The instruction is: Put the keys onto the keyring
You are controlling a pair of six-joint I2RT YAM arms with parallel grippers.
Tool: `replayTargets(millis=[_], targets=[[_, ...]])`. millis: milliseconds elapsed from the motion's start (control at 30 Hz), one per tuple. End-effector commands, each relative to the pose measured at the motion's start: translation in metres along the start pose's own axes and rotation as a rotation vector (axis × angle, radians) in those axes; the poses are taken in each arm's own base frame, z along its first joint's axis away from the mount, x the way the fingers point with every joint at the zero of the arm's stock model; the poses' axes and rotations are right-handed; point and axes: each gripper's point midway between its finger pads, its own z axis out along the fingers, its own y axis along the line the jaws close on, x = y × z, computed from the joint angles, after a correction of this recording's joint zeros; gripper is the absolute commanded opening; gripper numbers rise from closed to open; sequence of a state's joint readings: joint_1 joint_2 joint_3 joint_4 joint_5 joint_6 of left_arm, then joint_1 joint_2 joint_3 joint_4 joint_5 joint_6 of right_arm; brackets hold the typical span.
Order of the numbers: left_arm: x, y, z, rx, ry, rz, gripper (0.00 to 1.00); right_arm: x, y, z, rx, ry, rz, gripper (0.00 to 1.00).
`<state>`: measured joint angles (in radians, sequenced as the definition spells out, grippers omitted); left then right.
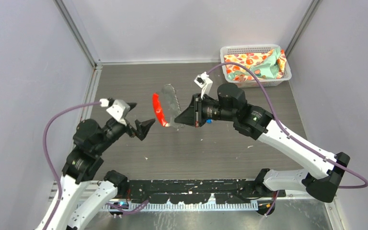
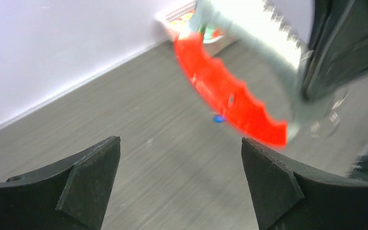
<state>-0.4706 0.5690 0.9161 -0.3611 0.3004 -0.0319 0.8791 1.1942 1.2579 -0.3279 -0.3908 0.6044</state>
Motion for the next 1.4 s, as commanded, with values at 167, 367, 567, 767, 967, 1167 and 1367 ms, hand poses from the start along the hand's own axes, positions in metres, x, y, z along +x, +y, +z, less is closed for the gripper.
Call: replayTargets(millis=[167,367,567,767,967,1167,1367], targets=[[0.019,-0.036,-0.028,0.217,-0.081,0.304,0.94,-0.079,0.028,-0.005,-0.019,-0.294,0.114,0.01],[0.021,-0.06,-0.013,0.381,-0.107,0.231,0.85,-0.104,0.036,0.003,-0.093,-0.417,0.173,0.01],[0.005,-0.042,0.016,0.306,-0.186,0.222,0.8,-0.114,0.031,0.012,-0.15,-0.504,0.272,0.01],[-0.019,-0.019,0.033,0.193,-0.288,0.298,0.76,-0.12,0.024,0.017,-0.149,-0.541,0.331,0.01],[-0.03,-0.014,0.035,0.163,-0.338,0.317,0.71,-0.12,0.02,0.021,-0.15,-0.554,0.356,0.01],[-0.039,-0.015,0.039,0.166,-0.356,0.269,0.64,-0.117,0.018,0.027,-0.159,-0.539,0.368,0.01],[-0.051,-0.023,0.041,0.215,-0.371,0.211,0.59,-0.116,0.017,0.028,-0.165,-0.545,0.374,0.01]])
